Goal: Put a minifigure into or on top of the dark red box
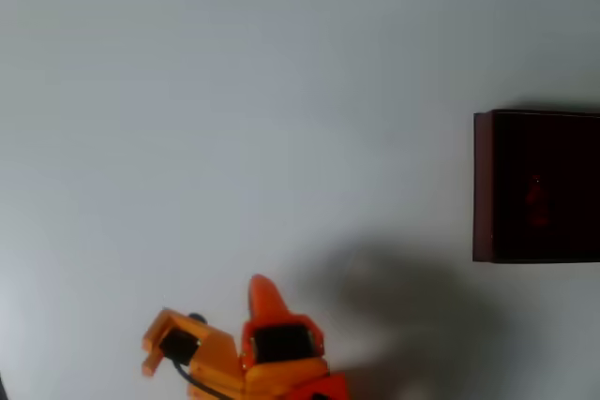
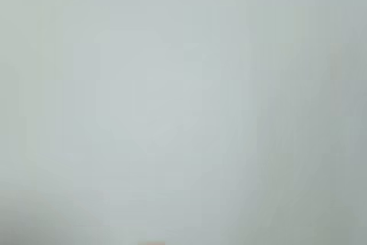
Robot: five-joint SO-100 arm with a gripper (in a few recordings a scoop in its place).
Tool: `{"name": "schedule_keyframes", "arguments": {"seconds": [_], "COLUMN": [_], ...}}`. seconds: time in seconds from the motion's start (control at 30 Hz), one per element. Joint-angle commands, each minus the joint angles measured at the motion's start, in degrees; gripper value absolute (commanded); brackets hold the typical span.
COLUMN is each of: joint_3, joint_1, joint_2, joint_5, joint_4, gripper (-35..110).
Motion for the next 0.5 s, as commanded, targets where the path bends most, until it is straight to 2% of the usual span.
{"name": "schedule_keyframes", "arguments": {"seconds": [0.0, 0.07, 0.13, 0.3, 0.47], "joint_3": [4.83, 6.24, 6.77, 9.14, 10.46], "joint_1": [-3.78, -5.45, -7.29, -9.32, -11.87], "joint_2": [0.88, 0.88, 0.97, 1.05, 1.14], "joint_5": [6.77, 13.18, 13.45, -1.58, -11.34], "joint_4": [-1.67, -2.55, -1.58, -6.59, -3.16], "gripper": [0, 0, 0, 0, 0]}}
